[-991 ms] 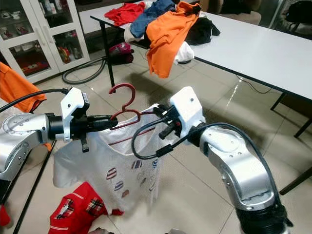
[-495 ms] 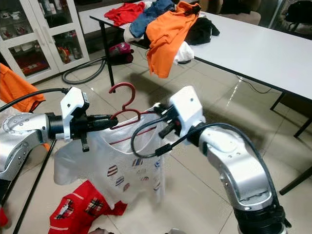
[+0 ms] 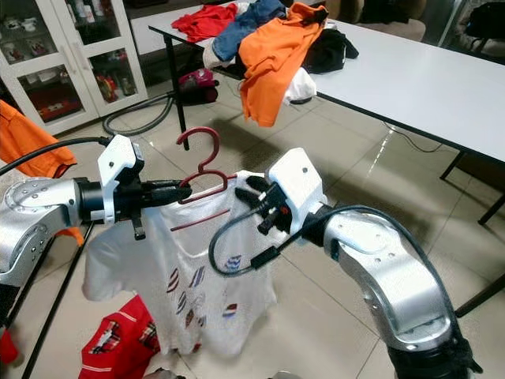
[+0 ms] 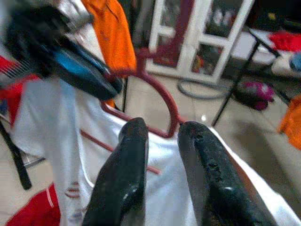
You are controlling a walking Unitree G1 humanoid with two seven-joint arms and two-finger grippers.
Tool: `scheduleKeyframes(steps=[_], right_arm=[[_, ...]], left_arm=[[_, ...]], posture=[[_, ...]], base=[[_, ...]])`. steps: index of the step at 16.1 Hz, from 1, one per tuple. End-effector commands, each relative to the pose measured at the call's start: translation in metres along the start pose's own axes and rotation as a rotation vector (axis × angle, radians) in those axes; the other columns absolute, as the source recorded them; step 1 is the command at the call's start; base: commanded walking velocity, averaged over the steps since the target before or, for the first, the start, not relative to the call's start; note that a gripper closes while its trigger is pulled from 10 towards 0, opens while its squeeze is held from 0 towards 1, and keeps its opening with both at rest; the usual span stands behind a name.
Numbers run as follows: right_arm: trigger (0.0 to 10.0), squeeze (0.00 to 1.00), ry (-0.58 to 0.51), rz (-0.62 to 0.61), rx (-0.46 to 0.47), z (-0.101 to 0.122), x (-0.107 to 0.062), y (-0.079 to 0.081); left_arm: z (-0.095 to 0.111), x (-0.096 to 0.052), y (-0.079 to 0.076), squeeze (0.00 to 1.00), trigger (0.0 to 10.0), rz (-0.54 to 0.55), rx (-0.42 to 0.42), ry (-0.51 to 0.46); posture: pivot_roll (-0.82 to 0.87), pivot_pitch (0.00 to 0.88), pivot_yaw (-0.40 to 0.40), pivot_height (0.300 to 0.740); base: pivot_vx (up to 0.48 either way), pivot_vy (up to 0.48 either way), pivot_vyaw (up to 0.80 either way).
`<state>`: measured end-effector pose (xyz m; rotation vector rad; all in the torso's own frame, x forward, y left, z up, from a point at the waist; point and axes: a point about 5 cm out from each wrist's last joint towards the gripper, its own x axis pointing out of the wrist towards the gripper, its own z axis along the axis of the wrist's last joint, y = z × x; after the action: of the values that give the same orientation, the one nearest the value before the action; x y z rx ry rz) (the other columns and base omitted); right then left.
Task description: Hang hanger
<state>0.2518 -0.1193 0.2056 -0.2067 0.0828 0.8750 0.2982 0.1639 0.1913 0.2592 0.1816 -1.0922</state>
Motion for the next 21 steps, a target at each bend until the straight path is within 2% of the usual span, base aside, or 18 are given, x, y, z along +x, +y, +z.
scheduleKeyframes(steps=[1, 3, 4, 7, 8, 9, 13, 15, 17, 18, 19, 21], right_arm=[[10.0, 1.00, -0.072, 0.019, -0.026, 0.014, -0.008, -0.007], [10.0, 1.00, -0.102, 0.123, -0.050, 0.026, -0.020, -0.021], [10.0, 1.00, -0.064, 0.220, -0.070, 0.028, -0.026, -0.027], [10.0, 1.00, 0.010, 0.333, -0.103, 0.032, -0.030, -0.038], [10.0, 1.00, 0.073, 0.390, -0.124, 0.031, -0.031, -0.043], [10.0, 0.00, 0.114, 0.421, -0.142, 0.029, -0.030, -0.046], [10.0, 0.00, 0.209, 0.530, -0.167, 0.021, -0.025, -0.045], [10.0, 0.00, 0.235, 0.590, -0.142, 0.018, -0.023, -0.039], [1.8, 0.00, 0.260, 0.587, -0.141, 0.011, -0.020, -0.037], [1.8, 0.00, 0.261, 0.586, -0.139, 0.011, -0.020, -0.037], [0.0, 0.00, 0.262, 0.591, -0.137, 0.009, -0.019, -0.037], [0.0, 0.00, 0.260, 0.604, -0.131, 0.009, -0.018, -0.036]], left_arm=[[0.014, -0.002, 0.002, 0.00, 0.0, -0.008, 0.031, -0.059], [0.016, 0.001, -0.007, 0.00, 0.0, -0.087, 0.027, -0.076], [0.017, 0.004, -0.016, 0.00, 0.0, -0.155, 0.032, -0.070], [0.018, 0.008, -0.028, 0.00, 0.0, -0.250, 0.051, -0.050], [0.021, 0.011, -0.033, 0.00, 0.0, -0.287, 0.069, -0.044], [0.023, 0.013, -0.035, 0.00, 0.0, -0.310, 0.082, -0.041], [0.031, 0.022, -0.042, 0.00, 0.0, -0.362, 0.130, -0.039], [0.033, 0.024, -0.042, 0.00, 0.0, -0.371, 0.143, -0.038], [0.035, 0.025, -0.044, 0.00, 0.0, -0.383, 0.152, -0.043], [0.035, 0.025, -0.045, 0.00, 0.0, -0.386, 0.153, -0.044], [0.036, 0.026, -0.046, 0.00, 0.0, -0.393, 0.157, -0.044], [0.036, 0.025, -0.047, 0.00, 0.0, -0.400, 0.159, -0.040]], posture=[[-0.13, 0.000, 0.018, 0.740], [-0.15, 0.000, 0.019, 0.740], [-0.15, 0.000, 0.010, 0.740], [-0.15, 0.000, -0.006, 0.740], [-0.14, 0.000, -0.016, 0.740], [-0.14, 0.000, -0.020, 0.740], [-0.14, 0.000, -0.025, 0.740], [-0.14, 0.000, -0.024, 0.740], [-0.14, 0.000, -0.022, 0.740], [-0.14, 0.000, -0.022, 0.740], [-0.14, 0.000, -0.025, 0.740], [-0.13, 0.000, -0.023, 0.740]], base=[[0.000, 0.000, 0.00], [0.000, 0.000, 0.00], [0.000, 0.000, 0.00], [0.000, 0.000, 0.00], [0.000, 0.000, 0.00], [0.000, 0.000, 0.00], [0.000, 0.000, 0.00], [0.000, 0.000, 0.00], [0.000, 0.000, 0.00], [0.000, 0.000, 0.00], [0.000, 0.000, 0.00], [0.000, 0.000, 0.00]])
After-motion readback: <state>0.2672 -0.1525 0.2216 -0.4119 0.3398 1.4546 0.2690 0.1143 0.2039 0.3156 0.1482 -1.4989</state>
